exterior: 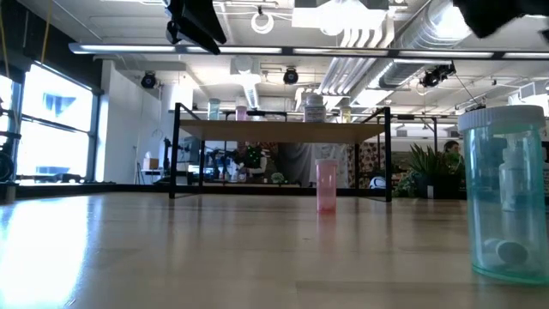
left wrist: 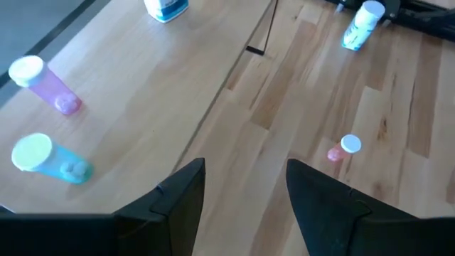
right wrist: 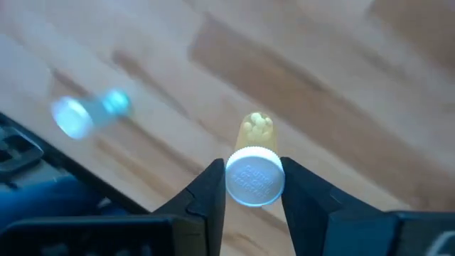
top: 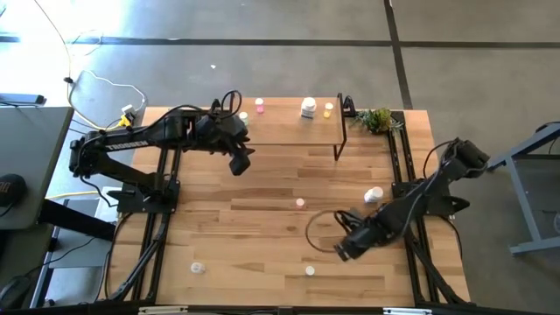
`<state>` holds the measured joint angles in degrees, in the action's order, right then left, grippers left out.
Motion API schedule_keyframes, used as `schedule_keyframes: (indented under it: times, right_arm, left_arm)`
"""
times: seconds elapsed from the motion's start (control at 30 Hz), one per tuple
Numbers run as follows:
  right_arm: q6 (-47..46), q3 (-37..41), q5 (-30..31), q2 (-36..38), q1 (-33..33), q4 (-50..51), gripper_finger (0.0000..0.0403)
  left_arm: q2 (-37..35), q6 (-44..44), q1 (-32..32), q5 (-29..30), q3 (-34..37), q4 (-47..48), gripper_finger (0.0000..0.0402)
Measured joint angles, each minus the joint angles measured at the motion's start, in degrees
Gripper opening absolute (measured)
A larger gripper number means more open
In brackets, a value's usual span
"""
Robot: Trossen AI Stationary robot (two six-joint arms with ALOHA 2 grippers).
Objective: Pick and place medicine bottles onto shelf by color
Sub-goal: Put the yellow pill bottle on the shelf aligned with the other yellow pill bottle
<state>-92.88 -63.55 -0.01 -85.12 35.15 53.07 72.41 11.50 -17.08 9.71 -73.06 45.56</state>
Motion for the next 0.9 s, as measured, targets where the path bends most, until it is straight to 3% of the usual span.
schedule_keyframes:
  times: [0.4,0.9]
  right_arm:
    - [18.57,-14.05,4.82,0.02,-18.91,8.87,0.0102]
    - [51.11,-32.93,9.4,0.04,-42.9,16.76,0.0101]
  left_arm:
    - [-0.01,-6.46,-3.28,-0.63,0.0,0.0,0.0186]
    - [0.01,-8.69,-6.0,-0.63,0.0,0.0,0.0186]
